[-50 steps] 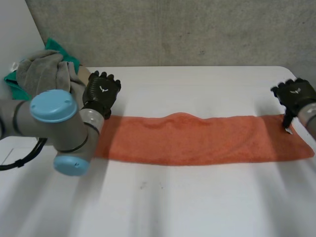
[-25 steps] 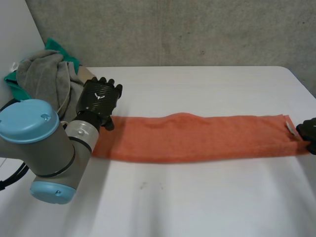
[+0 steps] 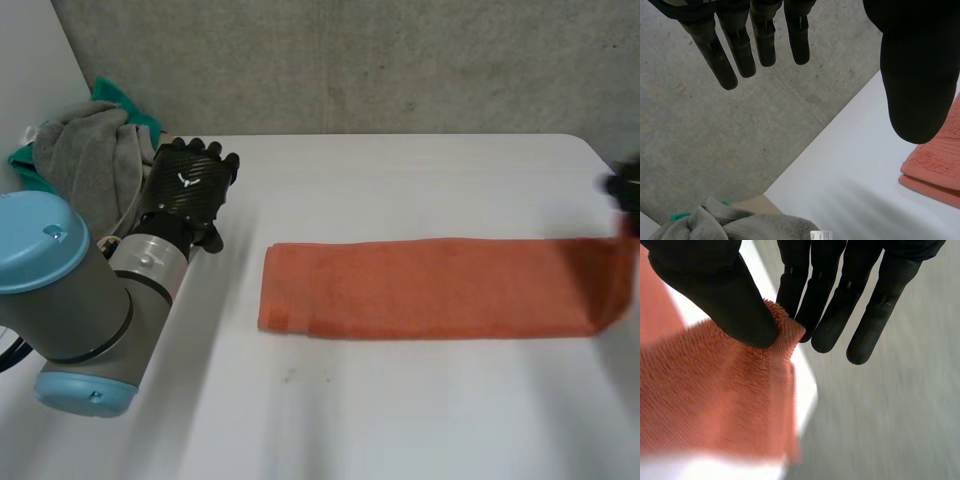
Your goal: Fold the laundry.
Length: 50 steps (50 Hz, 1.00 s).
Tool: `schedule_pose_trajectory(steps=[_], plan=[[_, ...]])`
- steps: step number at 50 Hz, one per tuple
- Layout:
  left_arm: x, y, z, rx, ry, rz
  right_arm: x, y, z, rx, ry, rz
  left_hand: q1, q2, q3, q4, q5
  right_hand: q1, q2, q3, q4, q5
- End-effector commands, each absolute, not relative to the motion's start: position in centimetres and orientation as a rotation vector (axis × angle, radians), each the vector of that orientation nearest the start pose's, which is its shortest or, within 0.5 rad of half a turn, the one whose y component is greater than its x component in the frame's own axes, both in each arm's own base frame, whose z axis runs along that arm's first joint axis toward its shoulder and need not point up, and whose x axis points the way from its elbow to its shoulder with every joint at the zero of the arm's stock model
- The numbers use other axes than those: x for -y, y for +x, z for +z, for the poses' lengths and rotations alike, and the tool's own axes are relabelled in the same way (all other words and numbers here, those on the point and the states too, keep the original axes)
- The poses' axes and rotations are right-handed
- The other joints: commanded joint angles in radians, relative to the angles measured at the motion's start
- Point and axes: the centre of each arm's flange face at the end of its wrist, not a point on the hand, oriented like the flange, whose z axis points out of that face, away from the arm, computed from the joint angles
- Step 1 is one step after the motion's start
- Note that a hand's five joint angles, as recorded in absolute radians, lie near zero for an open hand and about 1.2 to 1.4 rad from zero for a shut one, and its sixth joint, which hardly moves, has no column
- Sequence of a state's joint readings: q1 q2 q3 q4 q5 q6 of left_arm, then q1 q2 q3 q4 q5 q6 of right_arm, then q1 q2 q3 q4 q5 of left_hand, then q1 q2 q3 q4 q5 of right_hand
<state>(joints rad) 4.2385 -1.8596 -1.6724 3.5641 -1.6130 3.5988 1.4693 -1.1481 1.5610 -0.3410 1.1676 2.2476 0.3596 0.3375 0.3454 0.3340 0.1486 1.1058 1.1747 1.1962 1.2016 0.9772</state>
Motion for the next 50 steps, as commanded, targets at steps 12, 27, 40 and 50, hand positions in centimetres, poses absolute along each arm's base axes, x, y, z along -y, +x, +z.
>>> schedule_pose_trajectory(steps=[12, 27, 40, 50], plan=[[25.6, -27.6, 21.7, -2.008, 0.94, -2.221, 21.0, 39.6, 13.6, -1.065, -1.848, -2.015, -0.049, -0.027, -0.035, -0.024, -0.013, 0.29, 0.222, 0.2, 0.195, 0.245], [25.8, -29.0, 22.3, -1.973, 0.961, -2.277, 22.6, 38.0, 15.6, -1.305, -1.638, -1.982, -0.055, -0.033, -0.041, -0.029, -0.019, -0.931, -1.0, -1.022, -1.027, -0.977], [23.5, -34.5, 20.3, -1.978, 1.166, -2.326, 27.4, 25.6, 16.5, -2.263, -1.124, -1.636, -0.061, -0.039, -0.047, -0.035, -0.024, -0.931, -1.0, -1.022, -1.027, -0.977], [23.2, -36.9, 16.2, -2.043, 1.278, -2.245, 30.1, 22.1, 13.3, -2.344, -1.36, -1.74, -0.061, -0.039, -0.047, -0.035, -0.024, -0.277, -0.346, -0.368, -0.373, -0.323]])
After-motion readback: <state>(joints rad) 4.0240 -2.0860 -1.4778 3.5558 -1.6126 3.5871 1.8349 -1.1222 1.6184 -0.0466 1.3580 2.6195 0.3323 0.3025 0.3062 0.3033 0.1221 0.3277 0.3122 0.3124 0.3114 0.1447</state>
